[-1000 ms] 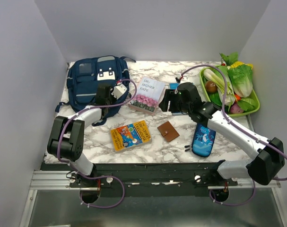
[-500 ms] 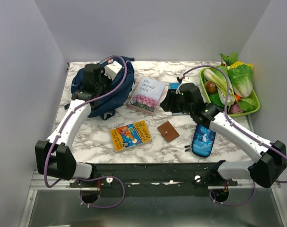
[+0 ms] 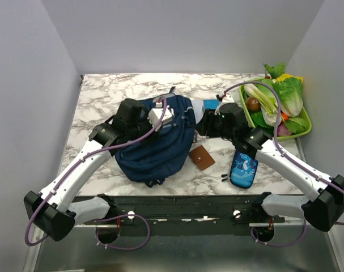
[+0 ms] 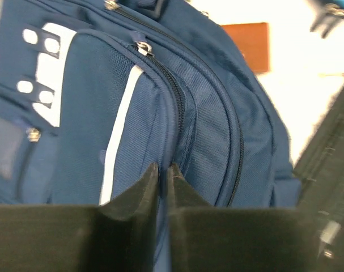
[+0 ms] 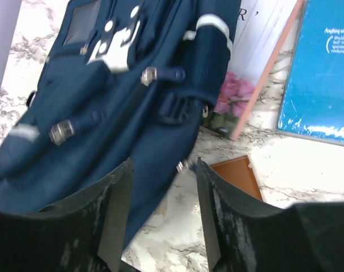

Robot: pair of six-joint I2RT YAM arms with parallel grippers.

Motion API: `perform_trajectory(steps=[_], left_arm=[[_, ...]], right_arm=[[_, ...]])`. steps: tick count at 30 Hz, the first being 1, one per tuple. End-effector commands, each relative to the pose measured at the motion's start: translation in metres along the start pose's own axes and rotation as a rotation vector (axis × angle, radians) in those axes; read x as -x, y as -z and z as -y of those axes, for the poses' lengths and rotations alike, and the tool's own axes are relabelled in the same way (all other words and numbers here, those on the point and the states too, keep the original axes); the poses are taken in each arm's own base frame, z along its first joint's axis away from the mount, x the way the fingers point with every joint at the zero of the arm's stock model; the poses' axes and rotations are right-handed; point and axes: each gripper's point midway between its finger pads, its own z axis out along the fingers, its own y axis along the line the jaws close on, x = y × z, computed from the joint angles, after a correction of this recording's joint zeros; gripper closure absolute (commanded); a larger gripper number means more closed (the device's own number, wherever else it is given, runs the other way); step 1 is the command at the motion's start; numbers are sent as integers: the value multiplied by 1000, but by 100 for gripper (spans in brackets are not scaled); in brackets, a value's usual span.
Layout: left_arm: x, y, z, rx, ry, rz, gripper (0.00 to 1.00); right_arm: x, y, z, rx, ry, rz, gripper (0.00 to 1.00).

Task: Pack the student bag
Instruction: Adjust the student bag at the center of the board.

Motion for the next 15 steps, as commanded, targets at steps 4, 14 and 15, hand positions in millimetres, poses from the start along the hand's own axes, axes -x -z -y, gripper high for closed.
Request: perform_trajectory(steps=[4,14,15], left_arm=[[-9,1,72,-281,65,-4,16],[5,-22,-25,39,74,0,1],[-2,-33,-29,39,80,-29,1]], right_arm=[[-21,-8,26,-110,17,-26,32],[-20,-36,23,-133,29,-59,27],[-24,-43,23,-136,28,-70,28]])
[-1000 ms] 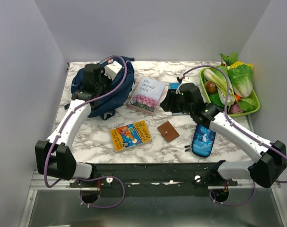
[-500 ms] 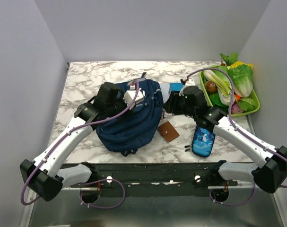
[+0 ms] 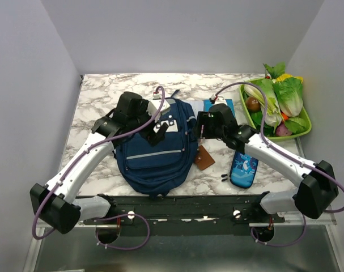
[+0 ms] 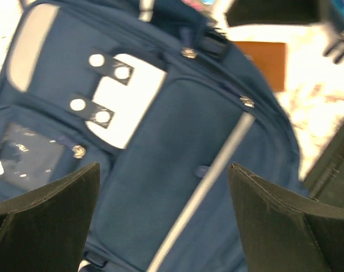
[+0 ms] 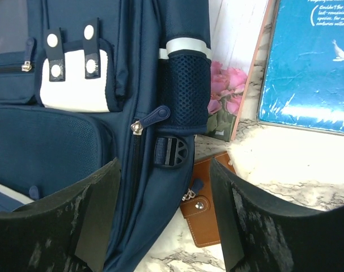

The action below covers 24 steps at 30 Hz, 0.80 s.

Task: Pack the student bag
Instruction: Adjust the student bag at the center of the board.

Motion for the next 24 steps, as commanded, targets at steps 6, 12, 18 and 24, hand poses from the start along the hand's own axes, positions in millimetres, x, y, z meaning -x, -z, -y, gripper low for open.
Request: perform_trajectory(steps=[6,12,18,24], left_arm=[[-19,-58,-49,78,41,-42,5],[-36,-77,-39,-44,-1,-70,16],[-37,-80,-31,-126,-86,-54,5],[-29,-48,-1,-371,-118,-62,1]], right_arm=[[1,-20,-19,69,20,2,33],[-8,-14,-41,190,23,-24,37],[-33,-26,-44,166,-5,-92,44],[-50,-26,-30,56,90,-102,50]])
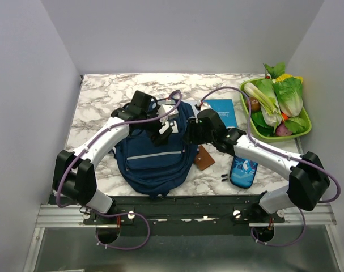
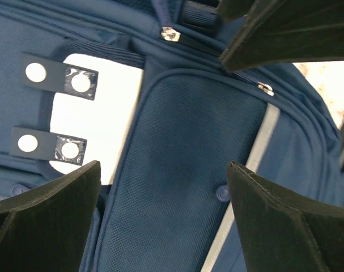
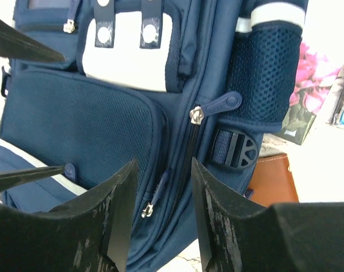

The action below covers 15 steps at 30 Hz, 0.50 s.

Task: Pack the student bag
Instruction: Adjust the student bag at the center of the board.

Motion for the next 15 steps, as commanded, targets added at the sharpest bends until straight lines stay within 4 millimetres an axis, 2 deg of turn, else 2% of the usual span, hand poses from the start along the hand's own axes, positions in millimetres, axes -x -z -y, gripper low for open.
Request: perform_trajectory(steps=[1,2,4,5,7,8,10,11,12,13,14,15], left_arm=[[14,31,38,-236,-83,43,1],[7,34,42,-233,-89,20,1],[5,46,49,-205,-119,28,1],[-5,44,54,-202,-111,15,1],[-11,50,62,-158,-143,6,1],[-25,43,75,-175,-156,-25,1],[-36,40,80,-130,-147,-57,1],[-46,31,80,-113,-136,-65,1],[-50,28,87,-108,-153,-74,1],[-55,25,85,-75,-159,-91,1],[-60,20,84,-54,-166,-92,1],[-60,17,83,-37,-177,-95,1]], right_arm=[[-13,5,17,-94,85,-2,50],[-12,6,19,-96,113,6,48],[-7,11,21,-87,203,24,42],[-6,11,21,-78,234,24,40],[-8,11,22,-48,350,24,32],[-6,13,18,-23,376,38,31],[2,15,13,21,468,96,27],[-3,20,14,47,503,116,26],[9,23,6,78,527,190,24],[12,27,6,93,606,225,19],[3,28,11,105,643,233,16],[16,37,2,135,667,305,14]])
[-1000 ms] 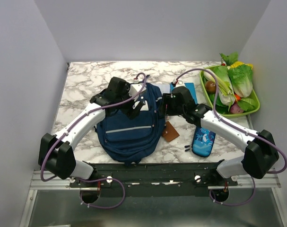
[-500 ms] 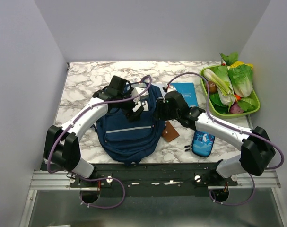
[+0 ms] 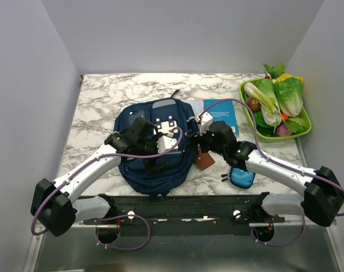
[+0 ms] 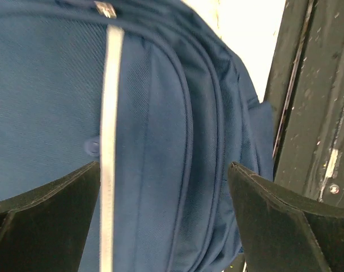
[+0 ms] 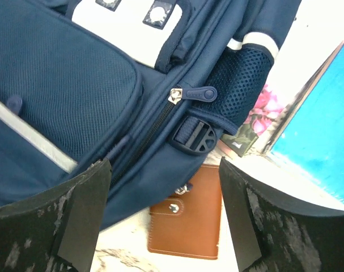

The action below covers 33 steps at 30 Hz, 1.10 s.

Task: Pack the student bag
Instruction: Adjust the student bag at the center of the board, then unzip the student bag at the center of the board.

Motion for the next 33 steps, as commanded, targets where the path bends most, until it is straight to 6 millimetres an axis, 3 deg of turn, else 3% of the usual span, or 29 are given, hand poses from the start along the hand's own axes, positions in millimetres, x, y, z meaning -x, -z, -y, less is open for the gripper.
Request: perform_trajectory(steps=[1,7,13,19,29,33], left_arm=[[-22,-14,-21,172,4,-75,1],[-15,-15,-57,328,-66,-68,2],[-14,-14,-66,371,-93,-61,32],[-31,-6,-45,304,-125,-104,59],[-66,21,9,122,-221,-196,64],[-75,31,13,110,-261,-237,64]], right_arm=[[37,16,-6,77,275,241,12],[26,9,-23,205,508,211,11],[11,2,-42,347,619,161,15],[3,-1,-47,411,675,164,18],[12,-9,-59,505,735,176,23],[10,-14,-58,501,745,165,23]])
